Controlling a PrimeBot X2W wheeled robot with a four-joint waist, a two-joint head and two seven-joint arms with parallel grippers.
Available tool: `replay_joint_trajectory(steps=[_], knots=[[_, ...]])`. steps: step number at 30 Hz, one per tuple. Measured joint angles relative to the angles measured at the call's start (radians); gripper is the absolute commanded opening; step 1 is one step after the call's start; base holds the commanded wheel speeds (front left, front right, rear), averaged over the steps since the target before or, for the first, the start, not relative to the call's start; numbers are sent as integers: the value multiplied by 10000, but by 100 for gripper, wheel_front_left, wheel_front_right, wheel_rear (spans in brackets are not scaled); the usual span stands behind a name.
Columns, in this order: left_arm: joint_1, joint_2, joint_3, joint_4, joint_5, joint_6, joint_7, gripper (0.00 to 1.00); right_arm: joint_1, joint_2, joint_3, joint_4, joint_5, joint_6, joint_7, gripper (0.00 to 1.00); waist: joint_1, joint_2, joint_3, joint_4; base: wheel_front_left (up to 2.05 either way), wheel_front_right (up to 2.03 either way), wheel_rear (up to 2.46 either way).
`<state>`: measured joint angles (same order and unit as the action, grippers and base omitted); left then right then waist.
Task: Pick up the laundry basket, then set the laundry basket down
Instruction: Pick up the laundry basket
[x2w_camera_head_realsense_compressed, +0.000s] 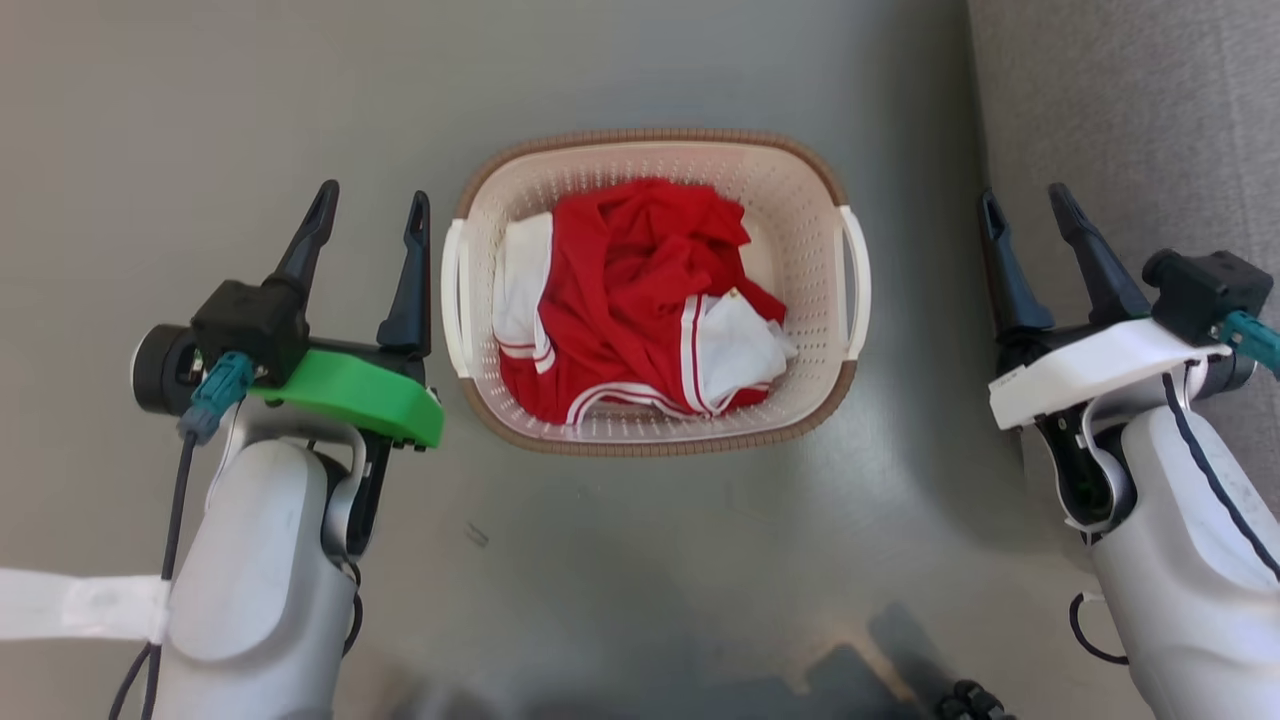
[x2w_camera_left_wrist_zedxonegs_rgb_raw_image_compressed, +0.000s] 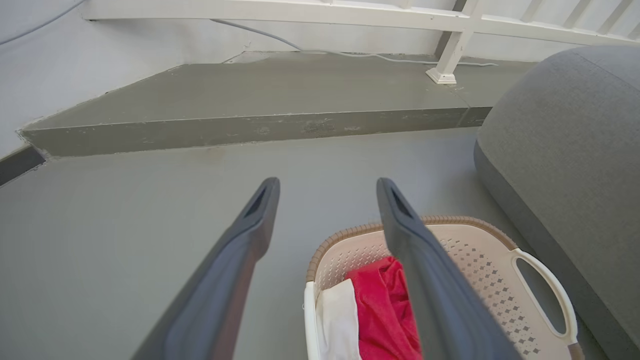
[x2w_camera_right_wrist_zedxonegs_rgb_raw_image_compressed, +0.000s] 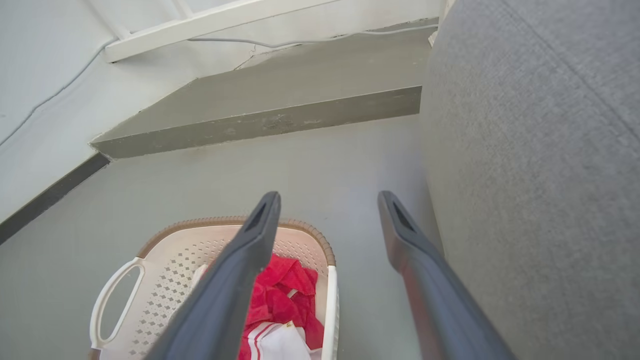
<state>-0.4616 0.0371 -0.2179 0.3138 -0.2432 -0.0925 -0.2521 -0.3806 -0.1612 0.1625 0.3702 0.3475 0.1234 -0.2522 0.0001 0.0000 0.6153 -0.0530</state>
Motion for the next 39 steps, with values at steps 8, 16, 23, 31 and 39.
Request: replay_joint_trajectory(steps=[8, 16, 23, 31, 39], knots=[[-836, -21, -334, 1106, -278, -56, 0, 100, -947, 35, 127, 1223, 230, 0, -25, 100, 0, 0, 981, 39, 0, 0, 0], [-1597, -52, -499, 2157, -663, -77, 38, 100, -1844, 150, 614, 2123, 322, 0, -23, 100, 0, 0, 1748, 67, 0, 0, 0], [-2383, -90, -825, 2932, -966, -88, 163, 100, -2598, 318, 859, 2871, 573, 0, -19, 100, -1, 0, 2361, 62, 0, 0, 0], [-2921, -109, -1064, 3684, -1300, -98, 278, 100, -3143, 405, 1193, 3718, 855, 2, 155, 100, -1, 0, 2882, 55, 0, 0, 0], [-3348, -125, -1467, 4527, -1837, -148, 470, 100, -3763, 587, 1569, 4520, 1064, 6, 245, 100, -1, 0, 3360, 63, 0, 0, 0]])
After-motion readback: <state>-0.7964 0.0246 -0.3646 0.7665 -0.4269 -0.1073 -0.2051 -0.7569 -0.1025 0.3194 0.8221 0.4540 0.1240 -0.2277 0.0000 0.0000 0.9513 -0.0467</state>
